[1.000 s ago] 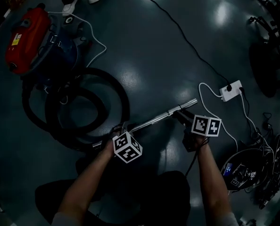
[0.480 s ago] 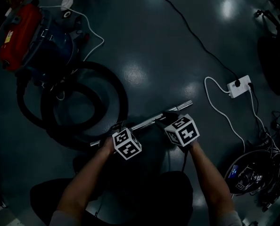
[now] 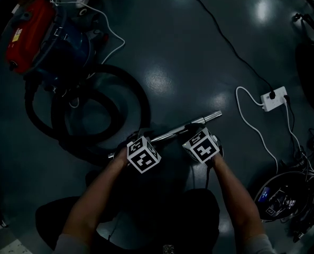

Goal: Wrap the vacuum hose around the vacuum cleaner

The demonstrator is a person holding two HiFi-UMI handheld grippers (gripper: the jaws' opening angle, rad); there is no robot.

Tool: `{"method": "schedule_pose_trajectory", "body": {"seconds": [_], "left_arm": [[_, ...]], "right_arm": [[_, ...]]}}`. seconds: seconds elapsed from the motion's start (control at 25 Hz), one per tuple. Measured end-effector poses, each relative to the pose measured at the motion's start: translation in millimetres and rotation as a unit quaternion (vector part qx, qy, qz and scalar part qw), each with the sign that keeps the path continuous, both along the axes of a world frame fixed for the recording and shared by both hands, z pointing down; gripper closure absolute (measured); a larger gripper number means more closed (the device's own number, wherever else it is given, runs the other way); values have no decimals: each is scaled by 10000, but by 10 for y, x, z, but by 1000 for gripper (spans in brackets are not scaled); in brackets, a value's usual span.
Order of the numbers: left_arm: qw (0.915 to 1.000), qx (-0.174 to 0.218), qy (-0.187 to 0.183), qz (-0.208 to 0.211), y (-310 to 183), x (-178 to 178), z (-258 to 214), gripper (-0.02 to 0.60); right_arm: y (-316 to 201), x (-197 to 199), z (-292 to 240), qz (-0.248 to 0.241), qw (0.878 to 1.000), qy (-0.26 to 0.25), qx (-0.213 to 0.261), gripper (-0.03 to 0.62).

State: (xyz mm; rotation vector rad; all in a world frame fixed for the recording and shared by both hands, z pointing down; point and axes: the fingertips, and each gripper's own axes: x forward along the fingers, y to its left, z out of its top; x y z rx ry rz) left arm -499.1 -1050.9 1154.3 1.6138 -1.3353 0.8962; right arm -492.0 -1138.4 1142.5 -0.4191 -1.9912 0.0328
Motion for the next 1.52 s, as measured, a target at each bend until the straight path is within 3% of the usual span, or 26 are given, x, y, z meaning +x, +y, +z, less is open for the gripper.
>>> {"method": "schedule_pose_trajectory", "body": {"seconds": [0.2, 0.32, 0.44, 0.56, 0.76, 0.88, 1.0, 1.12, 1.32, 1.52], "left_arm": [[9981, 366, -297, 391, 77, -150, -464, 309], [9949, 674, -586, 462, 166, -289, -911, 408], [9922, 808, -841, 432, 318, -397, -1381, 461], [9880, 947, -1147, 409, 505, -487, -1914, 574], [9857, 1048, -1228, 473, 812, -489, -2903, 574], [9871, 1241, -1005, 117, 912, -502, -3597, 575], [9841, 1550, -567, -663, 938, -464, -4373, 575], [9742, 1855, -437, -1213, 969, -381, -5125, 575], [9620, 2137, -349, -1660, 1115, -177, -6112, 575], [9399, 2446, -400, -2348, 1236, 17, -6930, 575]], "right_arm": [[-25, -49, -270, 207, 9998, 43, -30, 425], [34, -108, -749, 236, 9993, -286, -95, 425], [163, -118, -1294, 298, 9983, -484, -101, 431], [293, -134, -1976, 316, 9959, -844, 124, 543], [628, -84, -3110, 138, 9943, -1056, 96, 588], [845, -94, -3764, 108, 9928, -1192, -107, 588], [1041, -58, -4445, 81, 9895, -1429, -209, 588], [1205, 31, -5071, -34, 9865, -1621, -225, 588], [1313, 62, -6018, -111, 9798, -1983, -247, 588], [1428, 161, -6907, -227, 9674, -2471, -508, 588]]}}
